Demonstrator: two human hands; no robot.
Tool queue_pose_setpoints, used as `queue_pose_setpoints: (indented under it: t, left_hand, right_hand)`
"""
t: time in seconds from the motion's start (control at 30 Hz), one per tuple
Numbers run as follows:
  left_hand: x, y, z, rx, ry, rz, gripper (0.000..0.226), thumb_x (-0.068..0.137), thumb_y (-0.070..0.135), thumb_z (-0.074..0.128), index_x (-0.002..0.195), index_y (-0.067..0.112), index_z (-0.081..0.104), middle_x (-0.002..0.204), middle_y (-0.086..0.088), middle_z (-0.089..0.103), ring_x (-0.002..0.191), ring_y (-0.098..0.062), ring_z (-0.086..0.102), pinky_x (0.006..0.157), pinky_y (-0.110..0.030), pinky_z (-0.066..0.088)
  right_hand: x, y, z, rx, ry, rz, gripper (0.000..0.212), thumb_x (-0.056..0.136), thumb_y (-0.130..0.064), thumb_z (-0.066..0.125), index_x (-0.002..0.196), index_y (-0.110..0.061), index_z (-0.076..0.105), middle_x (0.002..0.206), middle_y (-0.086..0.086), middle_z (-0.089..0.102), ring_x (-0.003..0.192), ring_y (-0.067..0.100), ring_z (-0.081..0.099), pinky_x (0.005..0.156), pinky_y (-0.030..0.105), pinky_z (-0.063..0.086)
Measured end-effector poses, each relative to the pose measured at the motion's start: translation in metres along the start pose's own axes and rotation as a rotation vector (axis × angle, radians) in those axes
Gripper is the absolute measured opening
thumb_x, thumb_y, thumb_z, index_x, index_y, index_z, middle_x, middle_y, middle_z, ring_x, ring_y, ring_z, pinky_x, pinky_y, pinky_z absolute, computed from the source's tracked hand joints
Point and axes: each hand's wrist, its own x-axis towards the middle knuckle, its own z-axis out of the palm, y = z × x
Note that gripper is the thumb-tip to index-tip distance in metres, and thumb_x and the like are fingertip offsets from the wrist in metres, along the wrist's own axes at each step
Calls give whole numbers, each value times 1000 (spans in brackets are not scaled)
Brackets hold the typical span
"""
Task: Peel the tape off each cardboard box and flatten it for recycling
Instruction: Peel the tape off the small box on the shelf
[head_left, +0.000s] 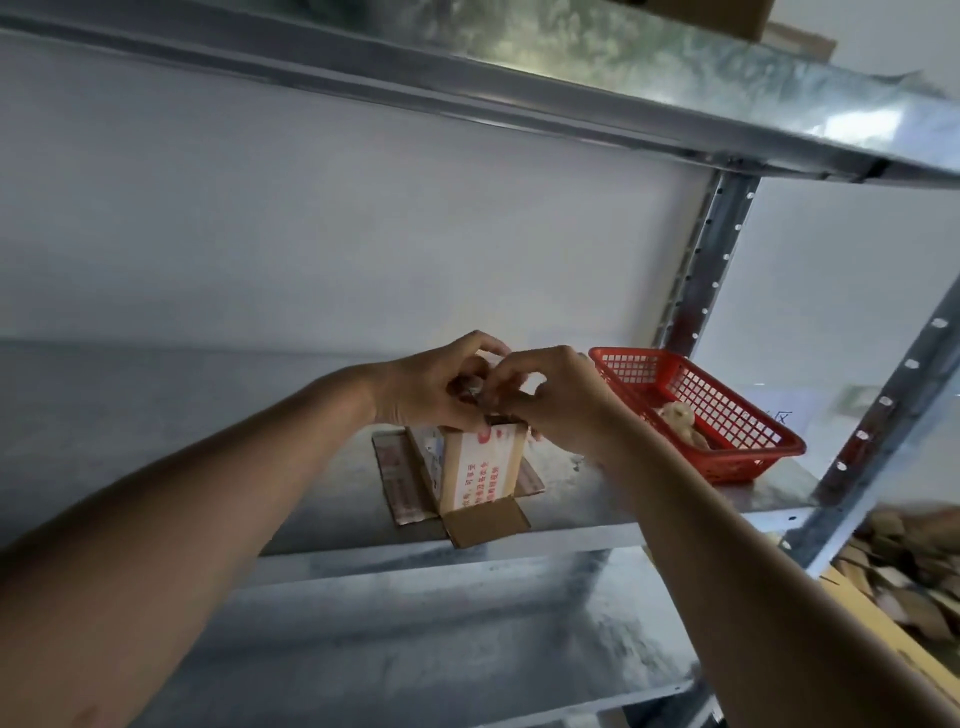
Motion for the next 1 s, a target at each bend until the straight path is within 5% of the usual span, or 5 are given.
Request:
queue_pose_setpoints:
  t: [0.1, 0.27, 0.4, 0.77, 1.0]
  left_hand:
    - [3, -3, 2, 48, -8, 61, 80, 87, 16, 80, 151, 25, 32, 124, 7, 68, 120, -13, 65, 96, -43, 58]
    - [0, -12, 1, 81, 20, 85, 81, 84, 18, 82, 150, 29, 38, 129, 16, 68, 120, -6, 64, 93, -34, 59]
    - [0, -11, -2, 95, -21, 107, 65, 82, 13, 81, 135, 28, 46, 126, 5, 70, 121, -18, 66, 93, -50, 60]
    - [-1, -6, 7, 140, 45, 107, 40, 90, 43, 76, 120, 51, 51, 111, 19, 73, 106, -6, 71, 75, -27, 61]
    - [1, -13, 11, 15, 98, 89, 54, 83, 32, 79, 130, 27, 52, 108, 4, 75, 101, -17, 75, 83, -41, 63]
  right_hand:
    - [-2, -12, -7, -109, -37, -46, 25, 89, -28, 81, 82, -50, 71, 89, -17, 72, 69, -9, 64, 53, 10, 45]
    - [-12, -14, -14, 54, -111, 59, 7, 93, -25, 77, 90, -30, 73, 90, -6, 76, 58, 11, 69, 56, 28, 54]
    - [-12, -20, -6, 180, -91, 64, 10, 94, -13, 74, 88, -20, 74, 78, -5, 75, 56, 9, 68, 53, 23, 53]
    - [-1, -16, -7, 136, -72, 37, 18, 92, -15, 77, 85, -32, 75, 77, -11, 77, 68, 9, 74, 59, 18, 57]
    - [18, -13, 13, -19, -59, -7, 22, 92, -23, 69, 79, -40, 68, 84, -18, 70, 75, -3, 66, 57, 13, 46]
